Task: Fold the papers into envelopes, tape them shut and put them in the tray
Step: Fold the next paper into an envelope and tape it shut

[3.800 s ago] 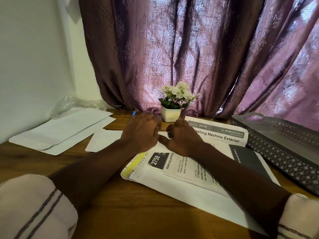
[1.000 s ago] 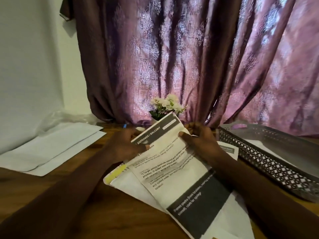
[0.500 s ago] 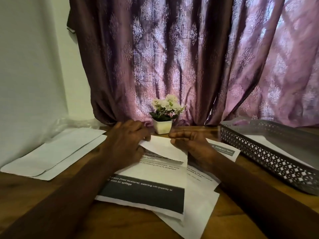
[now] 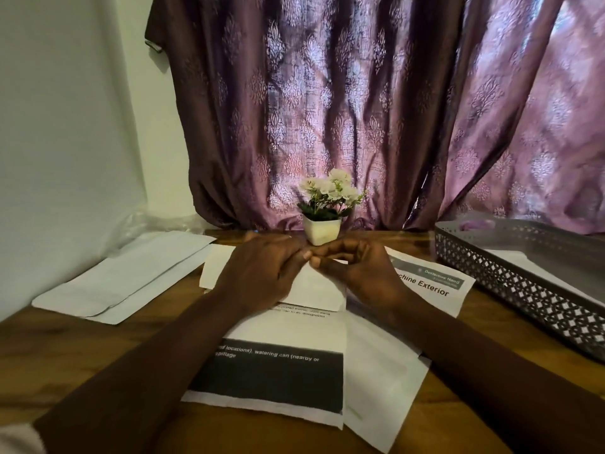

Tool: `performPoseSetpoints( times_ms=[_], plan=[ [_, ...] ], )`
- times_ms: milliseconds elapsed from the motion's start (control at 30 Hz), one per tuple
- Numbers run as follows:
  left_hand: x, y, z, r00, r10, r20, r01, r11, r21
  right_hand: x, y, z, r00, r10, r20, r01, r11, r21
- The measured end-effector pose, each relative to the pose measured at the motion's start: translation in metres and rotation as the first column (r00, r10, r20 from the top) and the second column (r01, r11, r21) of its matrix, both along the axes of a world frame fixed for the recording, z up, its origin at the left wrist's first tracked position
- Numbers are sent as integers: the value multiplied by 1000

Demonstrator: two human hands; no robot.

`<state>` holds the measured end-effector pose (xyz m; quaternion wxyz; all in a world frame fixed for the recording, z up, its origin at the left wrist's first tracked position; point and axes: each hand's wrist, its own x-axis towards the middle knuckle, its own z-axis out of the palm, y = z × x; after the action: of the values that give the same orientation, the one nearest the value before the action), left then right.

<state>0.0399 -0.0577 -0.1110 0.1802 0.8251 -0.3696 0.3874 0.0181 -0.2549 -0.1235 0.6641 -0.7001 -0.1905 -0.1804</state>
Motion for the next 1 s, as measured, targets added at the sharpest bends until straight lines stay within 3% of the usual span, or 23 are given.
performPoseSetpoints(
  times_ms=[267, 367, 500, 600, 700, 767, 900, 1000],
  plan=[
    [20, 43, 5, 966, 244, 87, -236, 967, -99, 6, -15, 3, 996, -88, -9, 88, 996, 29],
    [21, 42, 3, 968, 238, 74, -225, 962, -157, 7, -16, 1, 995, -80, -53, 85, 993, 85],
    [24, 40, -1, 957, 287, 30, -272, 932, -240, 2, -19, 1, 976, 106, -190, -60, 970, 236],
    [27, 47, -4, 942, 334, -31, -325, 887, -326, 1, -23, 1, 961, 59, -270, -25, 991, 128],
    [29, 51, -3, 927, 370, -65, -369, 861, -350, 2, -23, 2, 954, 37, -297, -1, 992, 123],
    [27, 52, 0, 931, 362, -44, -358, 885, -298, 2, -23, 2, 956, 42, -289, -6, 992, 125],
    [18, 42, 8, 958, 274, 83, -271, 961, -44, 5, -22, 1, 964, 7, -265, 30, 990, 135],
    [10, 28, 9, 965, 195, 176, -206, 977, 51, 5, -16, 0, 944, 20, -329, 56, 974, 220]
  ],
)
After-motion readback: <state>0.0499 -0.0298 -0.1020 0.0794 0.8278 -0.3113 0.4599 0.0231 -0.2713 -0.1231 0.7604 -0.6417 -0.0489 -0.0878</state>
